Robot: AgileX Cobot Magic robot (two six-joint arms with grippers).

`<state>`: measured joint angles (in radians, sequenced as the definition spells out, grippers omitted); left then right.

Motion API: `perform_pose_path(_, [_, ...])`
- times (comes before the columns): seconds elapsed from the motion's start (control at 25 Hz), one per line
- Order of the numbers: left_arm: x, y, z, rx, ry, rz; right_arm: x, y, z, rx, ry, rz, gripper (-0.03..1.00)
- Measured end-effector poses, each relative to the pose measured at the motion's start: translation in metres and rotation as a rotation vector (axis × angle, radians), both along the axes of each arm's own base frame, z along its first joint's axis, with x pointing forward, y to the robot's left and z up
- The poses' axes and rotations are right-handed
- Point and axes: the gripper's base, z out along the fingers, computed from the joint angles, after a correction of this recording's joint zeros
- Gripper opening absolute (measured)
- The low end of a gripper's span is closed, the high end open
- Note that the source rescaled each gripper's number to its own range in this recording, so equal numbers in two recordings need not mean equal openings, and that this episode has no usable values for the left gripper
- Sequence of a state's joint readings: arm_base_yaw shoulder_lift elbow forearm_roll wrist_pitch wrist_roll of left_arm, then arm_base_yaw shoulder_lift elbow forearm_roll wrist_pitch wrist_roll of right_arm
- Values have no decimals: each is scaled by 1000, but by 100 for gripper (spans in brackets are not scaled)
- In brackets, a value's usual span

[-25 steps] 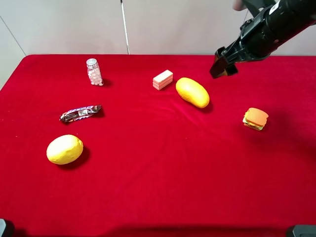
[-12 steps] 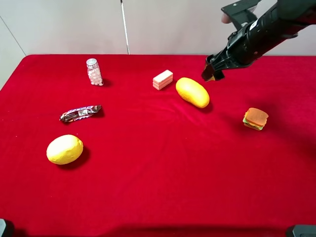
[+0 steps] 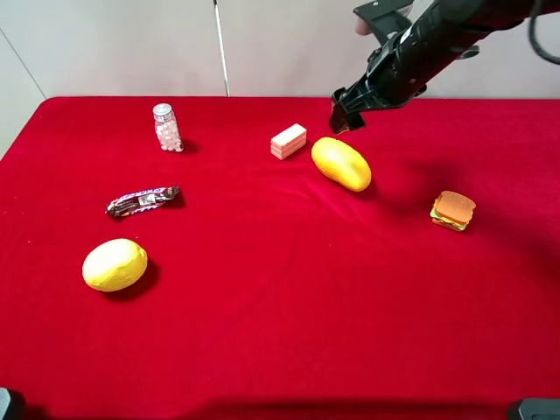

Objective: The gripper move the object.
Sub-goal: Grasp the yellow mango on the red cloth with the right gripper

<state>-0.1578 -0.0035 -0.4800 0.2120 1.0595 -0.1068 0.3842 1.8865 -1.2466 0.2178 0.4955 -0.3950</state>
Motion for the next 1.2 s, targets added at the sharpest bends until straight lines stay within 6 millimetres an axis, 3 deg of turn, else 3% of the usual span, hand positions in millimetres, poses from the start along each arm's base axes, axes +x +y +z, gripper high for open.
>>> perform_pose_path(0.28, [0, 0, 0, 0, 0, 0, 10, 7, -20, 0, 70, -4, 100])
perform_pose_path(1.2, [0, 0, 0, 0, 0, 0, 16, 14, -81, -40, 160, -10, 100])
